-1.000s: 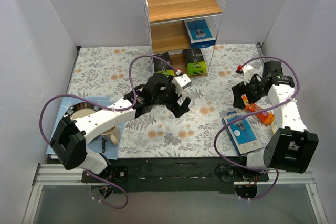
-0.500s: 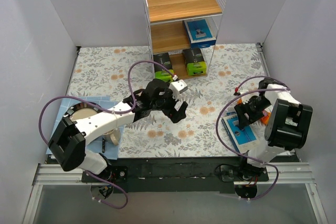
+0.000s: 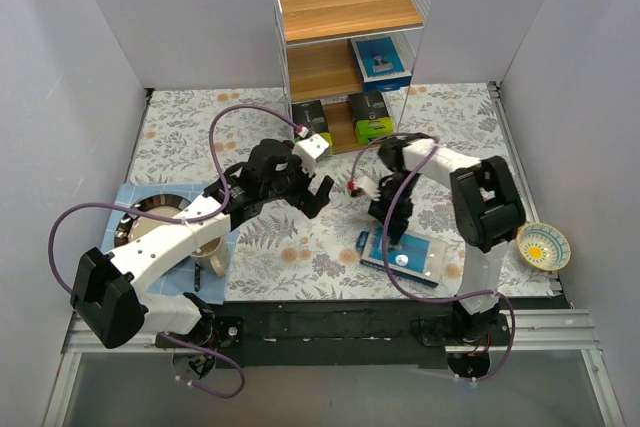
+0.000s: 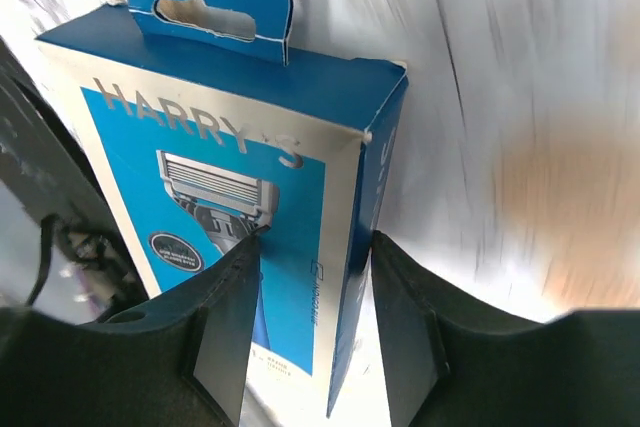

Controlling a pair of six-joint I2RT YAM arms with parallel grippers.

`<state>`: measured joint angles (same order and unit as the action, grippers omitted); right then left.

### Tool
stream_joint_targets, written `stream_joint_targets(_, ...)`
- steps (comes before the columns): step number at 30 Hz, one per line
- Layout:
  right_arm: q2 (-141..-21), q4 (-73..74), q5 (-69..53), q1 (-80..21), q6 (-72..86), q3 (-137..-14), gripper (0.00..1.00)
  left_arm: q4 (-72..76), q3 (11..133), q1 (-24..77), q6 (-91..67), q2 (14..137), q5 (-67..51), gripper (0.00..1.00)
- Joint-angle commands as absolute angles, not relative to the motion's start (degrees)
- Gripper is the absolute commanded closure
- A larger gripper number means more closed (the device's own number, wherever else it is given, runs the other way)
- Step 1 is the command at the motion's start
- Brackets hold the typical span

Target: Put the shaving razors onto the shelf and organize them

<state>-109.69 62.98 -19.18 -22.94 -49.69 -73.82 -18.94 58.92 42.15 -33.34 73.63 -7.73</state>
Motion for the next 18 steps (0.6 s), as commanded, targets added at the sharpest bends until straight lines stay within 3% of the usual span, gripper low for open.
stream_joint_targets(1,-114.17,51.07,-22.59,-34.52,-59.31,-80.5,0.46,-20.65,62.05,38.59,-34.1,69.88,-0.72,0.02)
stream_joint_targets(6,-104.64,40.91,-24.25,-41.66,-66.35,-78.41,0.42,-18.82,63.37,34.98,-37.09,69.08,7.46,0.02)
stream_joint_targets(10,-90.12,33.68,-23.64,-39.47,-65.58,-65.08,0.32,-16.61,63.19,34.28,-39.02,69.61,10.46,0.02)
stream_joint_targets(15,-75.0,32.78,-27.05,-34.02,-45.65,-62.49,0.21,-14.16,60.13,34.28,-42.97,72.07,4.86,0.02)
stream_joint_targets(18,-73.13,31.12,-28.91,-33.75,-25.29,-63.02,0.14,-13.97,57.85,34.28,-42.02,75.31,-10.73,0.04)
